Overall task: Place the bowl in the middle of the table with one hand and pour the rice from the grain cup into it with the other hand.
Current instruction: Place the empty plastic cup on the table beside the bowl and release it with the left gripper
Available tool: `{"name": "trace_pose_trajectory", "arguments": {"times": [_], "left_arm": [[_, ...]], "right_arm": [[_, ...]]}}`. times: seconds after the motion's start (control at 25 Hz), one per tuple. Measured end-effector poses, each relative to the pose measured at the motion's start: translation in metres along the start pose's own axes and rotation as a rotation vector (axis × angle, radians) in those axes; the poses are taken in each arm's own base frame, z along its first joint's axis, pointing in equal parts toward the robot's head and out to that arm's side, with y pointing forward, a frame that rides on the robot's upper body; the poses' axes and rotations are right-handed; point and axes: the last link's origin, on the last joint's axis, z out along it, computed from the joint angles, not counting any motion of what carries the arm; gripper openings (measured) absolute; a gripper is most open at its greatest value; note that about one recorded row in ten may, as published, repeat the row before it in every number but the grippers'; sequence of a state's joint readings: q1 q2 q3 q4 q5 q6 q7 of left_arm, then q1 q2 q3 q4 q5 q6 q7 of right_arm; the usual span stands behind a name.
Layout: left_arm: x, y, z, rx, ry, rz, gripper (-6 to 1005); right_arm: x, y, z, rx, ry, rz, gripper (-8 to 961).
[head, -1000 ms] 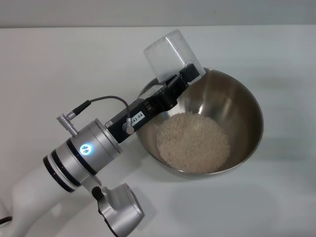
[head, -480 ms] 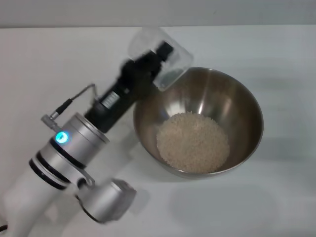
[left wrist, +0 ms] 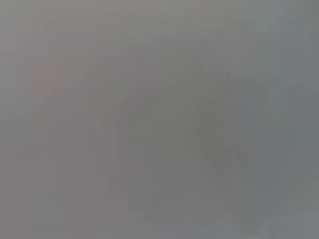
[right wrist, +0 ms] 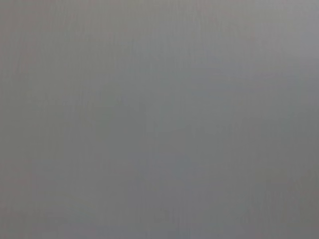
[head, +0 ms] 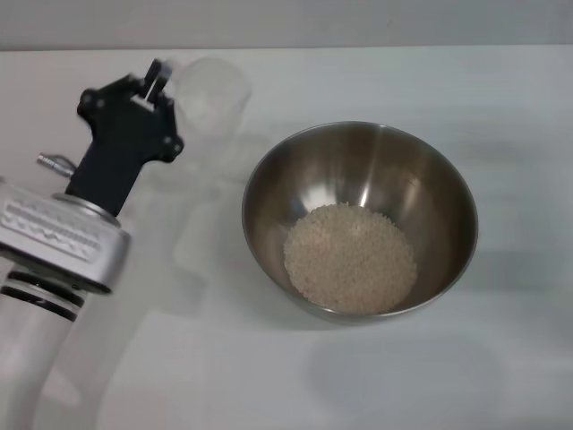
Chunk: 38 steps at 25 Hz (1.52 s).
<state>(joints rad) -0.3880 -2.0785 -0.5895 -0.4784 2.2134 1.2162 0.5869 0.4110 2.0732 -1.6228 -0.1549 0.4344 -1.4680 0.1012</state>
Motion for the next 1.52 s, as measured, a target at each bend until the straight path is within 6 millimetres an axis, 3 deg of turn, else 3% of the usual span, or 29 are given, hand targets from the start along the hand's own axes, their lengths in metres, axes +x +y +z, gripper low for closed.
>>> {"name": "trace_pose_trajectory", "arguments": {"times": [0.24, 0.44, 1.28, 1.52], "left_arm": [[-0.035, -0.004, -0.003, 0.000, -0.205, -0.272, 32], [-0.045, -0.009, -0.004, 0.032, -0.268, -0.353, 33], [-0.060, -0.007, -0.013, 0.031, -0.369, -0.397, 37], [-0.064, -0.009, -0.024, 0.051, -0.380, -0.418, 258]], "right_arm": [[0.001, 0.001, -0.001, -0.004, 0.003, 0.002, 733], [0.000, 0.002, -0.003, -0.007, 0.000, 0.006, 733], [0.000, 0.003, -0.003, -0.009, -0.003, 0.013, 733], [0.000, 0.004, -0.002, -0.013, -0.003, 0.014, 733]]}}
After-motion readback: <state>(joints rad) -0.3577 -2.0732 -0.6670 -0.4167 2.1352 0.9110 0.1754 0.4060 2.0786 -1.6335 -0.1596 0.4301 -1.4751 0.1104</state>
